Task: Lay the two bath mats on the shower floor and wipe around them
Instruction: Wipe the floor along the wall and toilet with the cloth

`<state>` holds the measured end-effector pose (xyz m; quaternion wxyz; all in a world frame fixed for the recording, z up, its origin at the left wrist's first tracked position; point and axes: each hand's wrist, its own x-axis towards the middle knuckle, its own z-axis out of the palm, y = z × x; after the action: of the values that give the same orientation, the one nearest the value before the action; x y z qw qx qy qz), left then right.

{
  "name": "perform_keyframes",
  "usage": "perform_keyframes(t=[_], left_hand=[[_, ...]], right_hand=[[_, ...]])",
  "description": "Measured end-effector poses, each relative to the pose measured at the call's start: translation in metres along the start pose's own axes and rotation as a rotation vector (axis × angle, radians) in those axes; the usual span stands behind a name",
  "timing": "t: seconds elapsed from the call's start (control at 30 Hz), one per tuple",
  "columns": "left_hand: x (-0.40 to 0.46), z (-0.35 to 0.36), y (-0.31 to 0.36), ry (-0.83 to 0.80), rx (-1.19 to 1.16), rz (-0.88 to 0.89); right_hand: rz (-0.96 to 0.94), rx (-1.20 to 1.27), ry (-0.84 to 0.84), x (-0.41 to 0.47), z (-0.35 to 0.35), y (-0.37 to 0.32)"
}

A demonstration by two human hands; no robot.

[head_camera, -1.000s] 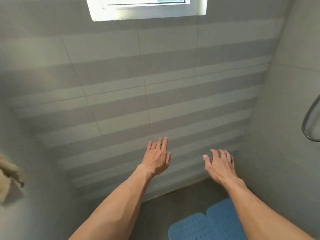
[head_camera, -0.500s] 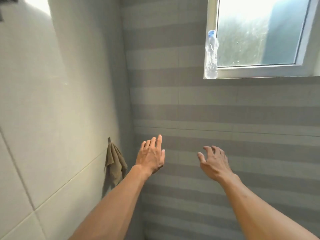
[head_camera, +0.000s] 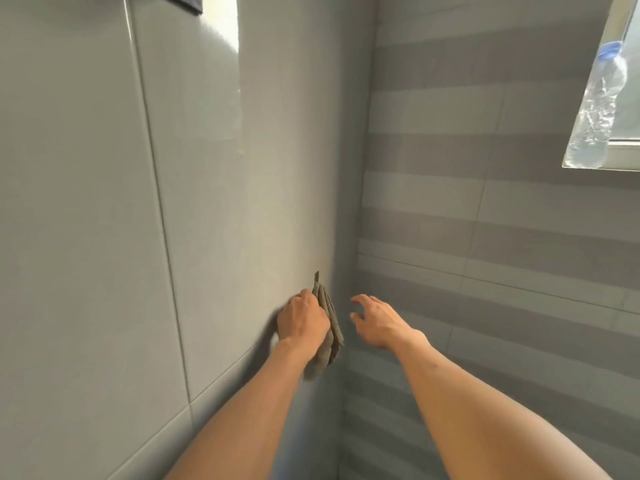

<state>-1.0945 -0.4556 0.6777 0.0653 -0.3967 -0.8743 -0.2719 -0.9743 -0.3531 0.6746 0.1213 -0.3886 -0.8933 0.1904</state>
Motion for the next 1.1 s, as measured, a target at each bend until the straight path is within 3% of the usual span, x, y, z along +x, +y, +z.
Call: perform_keyframes(t=[0.2, 0.47, 0.63, 0.83, 0.93, 1.1], left_hand=[[0.023, 0.023, 0.002, -0.081, 0.042, -0.036], [0.039, 0.050, 0.004, -0.015, 0.170, 0.054], [0.042, 0.039, 0.012, 0.034, 0.137, 0.074], [0.058, 0.027, 0.056, 0.099, -0.019, 0.191], [0.072, 0.041, 0.083, 0.030, -0.199, 0.193], [0.071, 0.092, 0.144, -0.216, -0.364, 0.253]], right_hand=[[0.001, 0.043, -0.078, 0.050, 0.014, -0.013], [-0.046, 0.159, -0.163, 0.089, 0.030, -0.002], [-0.048, 0.272, -0.041, 0.097, 0.013, 0.019], [0.018, 0.575, 0.155, 0.087, -0.065, 0.072], [0.063, 0.491, 0.186, 0.067, -0.104, 0.119], [0.217, 0.340, 0.171, 0.015, -0.137, 0.215]])
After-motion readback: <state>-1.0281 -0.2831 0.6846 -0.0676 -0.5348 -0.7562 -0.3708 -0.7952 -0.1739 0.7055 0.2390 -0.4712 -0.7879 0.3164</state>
